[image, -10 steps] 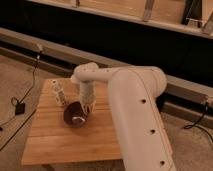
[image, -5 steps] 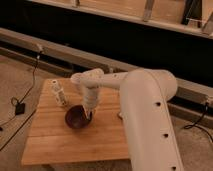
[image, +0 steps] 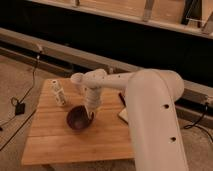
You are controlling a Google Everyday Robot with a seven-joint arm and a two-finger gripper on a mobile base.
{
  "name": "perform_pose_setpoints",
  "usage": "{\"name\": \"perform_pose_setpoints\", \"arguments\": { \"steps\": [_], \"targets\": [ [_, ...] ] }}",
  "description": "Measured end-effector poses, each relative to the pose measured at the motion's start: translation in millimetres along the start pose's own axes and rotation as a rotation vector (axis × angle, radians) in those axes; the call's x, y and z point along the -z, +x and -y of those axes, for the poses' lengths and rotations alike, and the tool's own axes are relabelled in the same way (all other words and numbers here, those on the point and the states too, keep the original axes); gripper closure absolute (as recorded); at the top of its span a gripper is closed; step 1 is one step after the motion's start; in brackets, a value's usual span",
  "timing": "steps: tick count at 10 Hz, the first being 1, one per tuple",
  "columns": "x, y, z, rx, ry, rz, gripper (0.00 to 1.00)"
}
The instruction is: Drag the ceramic bowl in a circle
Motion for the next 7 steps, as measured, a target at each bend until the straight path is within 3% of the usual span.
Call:
{"name": "perform_pose_setpoints", "arguments": {
  "steps": [2,3,7],
  "targets": [
    [3.3,2.9,-0.8,0.002,-0.007,0.003,0.24],
    [3.8,4.3,-0.5,0.002,-0.009,0.003,0.2],
    [4.0,8.0,0.4,0.0,-0.014,-0.004,0.2]
  ]
}}
